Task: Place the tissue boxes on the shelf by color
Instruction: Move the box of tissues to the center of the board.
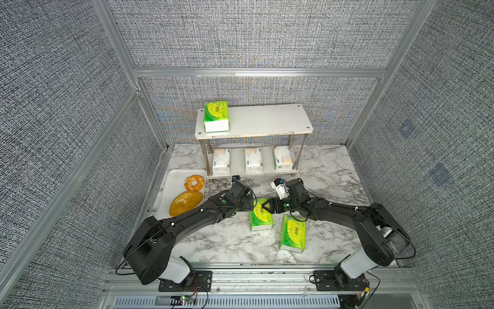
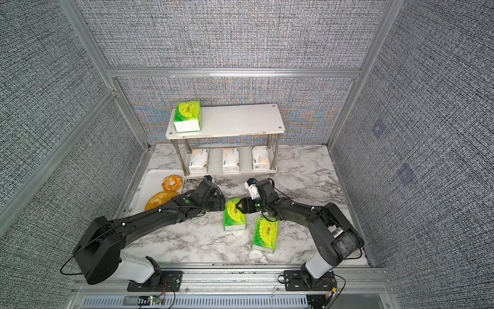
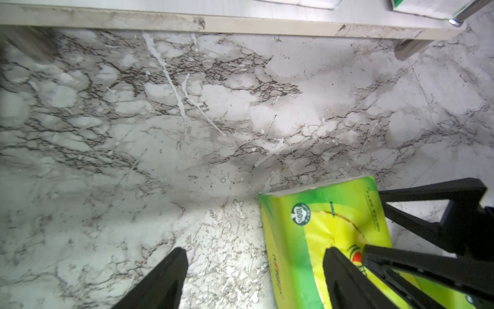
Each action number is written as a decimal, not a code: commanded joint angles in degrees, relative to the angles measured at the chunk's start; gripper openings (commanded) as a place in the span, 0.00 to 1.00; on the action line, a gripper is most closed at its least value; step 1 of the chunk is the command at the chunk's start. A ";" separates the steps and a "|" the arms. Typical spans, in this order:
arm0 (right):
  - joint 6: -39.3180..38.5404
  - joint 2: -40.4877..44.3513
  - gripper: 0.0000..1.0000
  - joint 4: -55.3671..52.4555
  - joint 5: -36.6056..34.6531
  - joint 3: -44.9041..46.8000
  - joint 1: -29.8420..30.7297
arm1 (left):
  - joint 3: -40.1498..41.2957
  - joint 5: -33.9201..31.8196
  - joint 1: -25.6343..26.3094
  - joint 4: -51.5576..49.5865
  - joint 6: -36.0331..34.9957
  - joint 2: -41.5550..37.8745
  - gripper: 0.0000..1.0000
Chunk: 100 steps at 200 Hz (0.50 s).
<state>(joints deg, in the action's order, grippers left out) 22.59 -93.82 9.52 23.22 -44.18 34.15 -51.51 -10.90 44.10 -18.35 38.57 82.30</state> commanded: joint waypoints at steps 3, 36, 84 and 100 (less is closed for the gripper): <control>1.13 -2.00 0.69 2.55 -0.60 -0.84 0.47 | 0.00 -1.59 -0.15 -1.92 -1.80 -1.21 0.84; 0.86 -4.81 0.55 3.44 -3.02 -3.57 0.52 | 0.09 -2.46 -0.24 -2.83 -2.01 -1.30 0.85; -1.35 -9.98 0.49 1.90 -2.97 -9.53 -0.48 | 0.52 -2.05 -0.24 -2.23 -1.17 -0.20 0.85; -1.58 -10.03 0.49 1.30 -2.83 -10.39 -0.78 | 1.12 -1.87 -0.24 -1.79 -0.59 -0.55 0.85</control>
<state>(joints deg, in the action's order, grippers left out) 22.46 -103.46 12.80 21.69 -53.49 33.74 -50.96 -12.40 43.86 -20.58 37.47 82.02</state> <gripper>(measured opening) 0.487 0.847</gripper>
